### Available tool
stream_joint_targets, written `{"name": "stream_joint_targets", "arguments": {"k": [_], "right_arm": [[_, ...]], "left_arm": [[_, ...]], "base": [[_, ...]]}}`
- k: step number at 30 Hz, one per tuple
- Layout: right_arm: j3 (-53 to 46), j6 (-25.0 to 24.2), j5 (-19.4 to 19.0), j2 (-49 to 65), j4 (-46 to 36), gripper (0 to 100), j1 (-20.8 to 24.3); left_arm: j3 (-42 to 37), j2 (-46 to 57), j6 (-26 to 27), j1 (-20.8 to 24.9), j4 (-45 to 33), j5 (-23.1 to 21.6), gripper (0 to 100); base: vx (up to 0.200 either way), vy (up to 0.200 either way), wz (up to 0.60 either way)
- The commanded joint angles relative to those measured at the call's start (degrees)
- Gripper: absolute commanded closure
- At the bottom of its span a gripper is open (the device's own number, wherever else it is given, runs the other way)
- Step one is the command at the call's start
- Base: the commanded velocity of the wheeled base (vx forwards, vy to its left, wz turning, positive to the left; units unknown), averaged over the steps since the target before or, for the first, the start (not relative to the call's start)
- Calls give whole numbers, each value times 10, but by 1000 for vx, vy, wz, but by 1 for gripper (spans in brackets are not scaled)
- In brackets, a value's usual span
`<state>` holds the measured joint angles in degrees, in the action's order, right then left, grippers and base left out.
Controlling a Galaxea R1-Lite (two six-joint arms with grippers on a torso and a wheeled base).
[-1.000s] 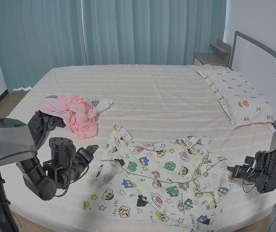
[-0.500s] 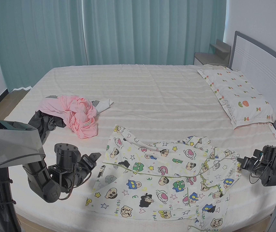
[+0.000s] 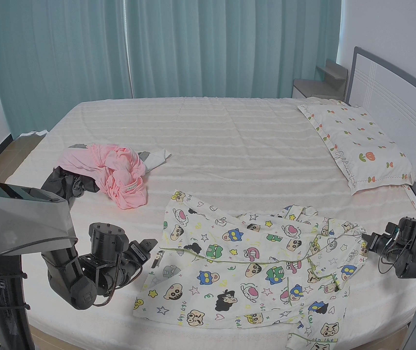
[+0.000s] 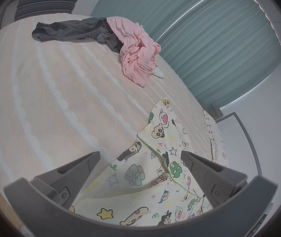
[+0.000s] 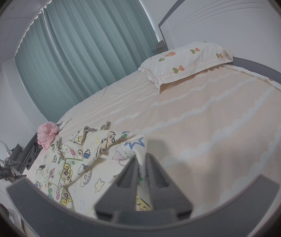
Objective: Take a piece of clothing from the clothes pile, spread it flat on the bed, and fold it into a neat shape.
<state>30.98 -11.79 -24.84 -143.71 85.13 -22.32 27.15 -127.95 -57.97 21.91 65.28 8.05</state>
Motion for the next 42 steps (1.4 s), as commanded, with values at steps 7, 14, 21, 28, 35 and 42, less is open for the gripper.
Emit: {"name": "stream_joint_targets", "arguments": {"k": [7,14,21,28,35,42], "right_arm": [[-25,-1,0,19,6,0,1],[-93,-1,-1,109,0,0,0],[-261,5,-43,110,49,0,34],[-310,47,-56,78,49,0,76],[-310,132,-58,20,48,0,88],[-310,139,-50,28,4,0,145]], "left_arm": [[-1,-5,-1,4,0,0,0],[-26,-1,-3,5,52,-2,0],[-38,-10,-2,16,82,-2,0],[-38,-12,-1,16,82,-1,0],[-37,-13,-2,16,82,-2,0],[-35,-15,-1,16,82,-1,0]], "base": [[0,0,0],[0,0,0],[-143,0,0],[-200,0,0],[-171,0,0],[0,0,0]]}}
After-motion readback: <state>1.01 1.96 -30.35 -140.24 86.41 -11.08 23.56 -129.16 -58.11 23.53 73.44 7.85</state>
